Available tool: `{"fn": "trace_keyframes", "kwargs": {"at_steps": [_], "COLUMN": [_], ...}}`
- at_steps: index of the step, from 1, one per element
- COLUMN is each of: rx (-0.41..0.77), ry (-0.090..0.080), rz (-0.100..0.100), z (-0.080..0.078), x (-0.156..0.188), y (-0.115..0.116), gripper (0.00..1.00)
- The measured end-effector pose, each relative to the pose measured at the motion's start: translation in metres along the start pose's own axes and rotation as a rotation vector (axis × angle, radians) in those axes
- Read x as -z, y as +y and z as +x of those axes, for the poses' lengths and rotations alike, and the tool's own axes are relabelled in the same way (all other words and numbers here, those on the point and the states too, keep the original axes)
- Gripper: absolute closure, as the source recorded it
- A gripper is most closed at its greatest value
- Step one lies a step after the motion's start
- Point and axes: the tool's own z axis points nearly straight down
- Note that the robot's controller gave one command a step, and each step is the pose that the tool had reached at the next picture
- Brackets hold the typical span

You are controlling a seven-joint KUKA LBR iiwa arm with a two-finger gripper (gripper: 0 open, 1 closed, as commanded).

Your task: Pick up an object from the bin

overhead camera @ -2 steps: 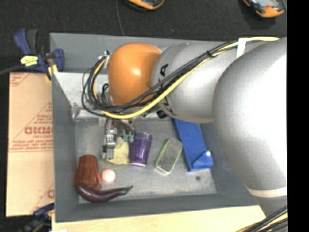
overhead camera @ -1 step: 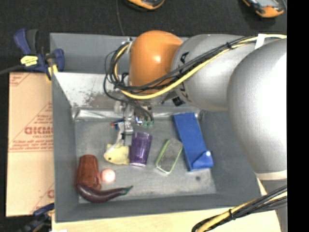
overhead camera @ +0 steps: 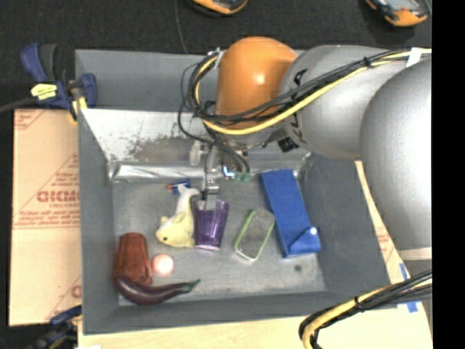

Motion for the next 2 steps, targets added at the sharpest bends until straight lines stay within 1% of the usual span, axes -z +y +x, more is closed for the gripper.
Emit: {"fn": "trace_keyframes", "kwargs": {"at_steps": [1,2], "rx": [0.069,0.064], "ry": [-0.005,-0.011], "rz": [-0.001,-0.005], "z": [-0.010,-0.004], "x": [-0.028,-0.090], "y": [-0.009,-0.042], "gripper": [0.00,0.00]}}
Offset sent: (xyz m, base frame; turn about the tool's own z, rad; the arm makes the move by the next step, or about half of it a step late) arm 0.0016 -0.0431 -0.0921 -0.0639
